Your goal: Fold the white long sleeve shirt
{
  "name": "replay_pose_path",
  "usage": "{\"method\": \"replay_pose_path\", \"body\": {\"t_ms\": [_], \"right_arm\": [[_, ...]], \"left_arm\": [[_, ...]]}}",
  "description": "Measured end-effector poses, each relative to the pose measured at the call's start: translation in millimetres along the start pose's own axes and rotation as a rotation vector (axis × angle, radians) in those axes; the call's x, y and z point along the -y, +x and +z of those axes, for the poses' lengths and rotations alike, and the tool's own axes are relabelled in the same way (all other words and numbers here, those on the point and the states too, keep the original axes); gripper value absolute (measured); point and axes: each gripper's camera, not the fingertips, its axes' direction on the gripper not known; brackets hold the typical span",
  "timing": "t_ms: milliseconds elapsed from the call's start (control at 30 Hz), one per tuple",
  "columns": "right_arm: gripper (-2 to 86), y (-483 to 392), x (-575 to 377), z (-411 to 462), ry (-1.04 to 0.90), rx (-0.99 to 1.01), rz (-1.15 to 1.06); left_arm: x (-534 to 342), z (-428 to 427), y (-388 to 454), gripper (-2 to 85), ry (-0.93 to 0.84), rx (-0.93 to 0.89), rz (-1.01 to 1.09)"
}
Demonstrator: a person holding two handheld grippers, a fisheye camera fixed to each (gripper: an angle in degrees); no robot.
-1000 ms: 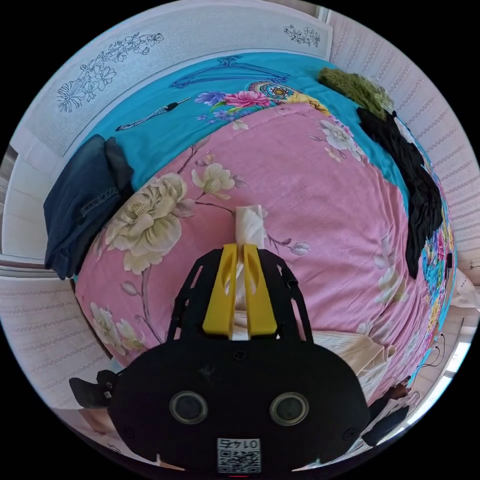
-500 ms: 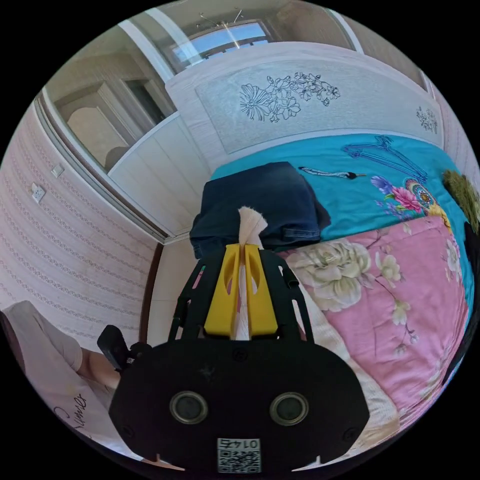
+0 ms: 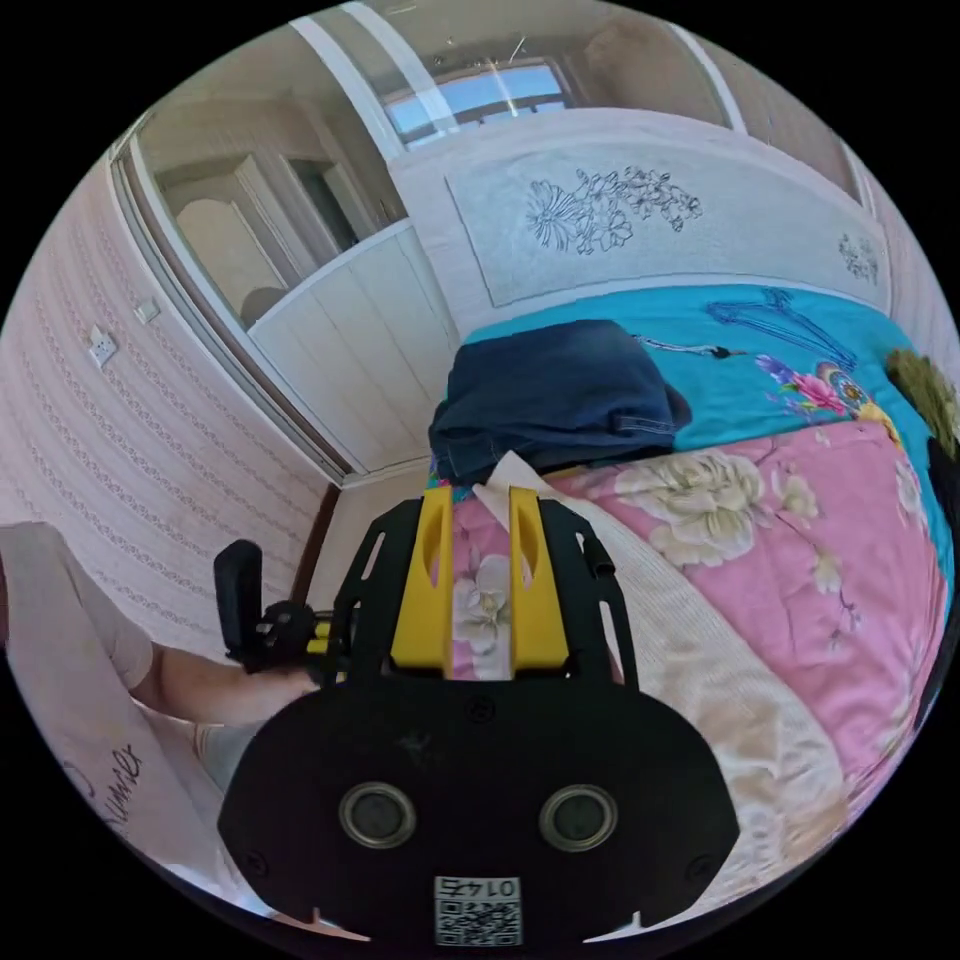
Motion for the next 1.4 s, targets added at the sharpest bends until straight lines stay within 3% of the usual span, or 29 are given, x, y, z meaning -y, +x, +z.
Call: {"method": "replay_pose_path", "body": {"t_ms": [100, 200, 300, 400, 567, 667, 867, 1067, 1267, 1400], "right_arm": [[6.6, 5.3, -78.2, -52.4, 0.005, -0.164, 0.131], [6.2, -2.1, -161.6, -79.4, -0.121, -0.269, 0.294], [6.6, -21.6, -230.3, -94.1, -0.242, -0.355, 0.455], [7.1, -46.7, -278.8, -104.6, -0.27, -0.386, 0.594], [7.9, -83.9, -336.3, -120.0, -0.279, -0.459, 0.763], [8.3, -97.2, -358.7, -143.8, -0.207, -0.542, 0.843], [8.4, -108.5, -368.3, -149.2, -0.141, -0.4, 0.841], [8.2, -133.6, -344.2, -121.4, -0.24, -0.447, 0.563], [5.5, -126.8, -360.1, -120.5, -0.285, -0.487, 0.592], [1.1, -139.1, -369.9, -141.0, -0.306, -0.498, 0.576]], "left_arm": [[11.7, 0.6, -0.4, 4.2, -0.008, -0.031, 0.021], [20.3, 10.4, 2.3, 4.9, -0.031, 0.012, 0.046], [24.0, 23.0, 4.3, 4.8, -0.106, -0.086, 0.023], [10.7, 34.5, 53.0, 4.4, -0.222, -0.184, 0.171], [-65.7, 77.2, 165.0, 6.2, -0.614, -0.305, 0.401], [-79.2, 74.3, 201.5, 6.6, -0.594, -0.239, 0.469], [-105.5, 78.7, 264.9, 6.0, -0.653, -0.144, 0.639], [-140.9, 81.2, 318.2, 7.1, -0.652, -0.04, 0.862], [-183.4, 130.9, 359.2, 4.5, -0.709, 0.138, 1.06], [-180.4, 118.5, 361.1, -0.2, -0.686, 0.092, 1.016]]}}
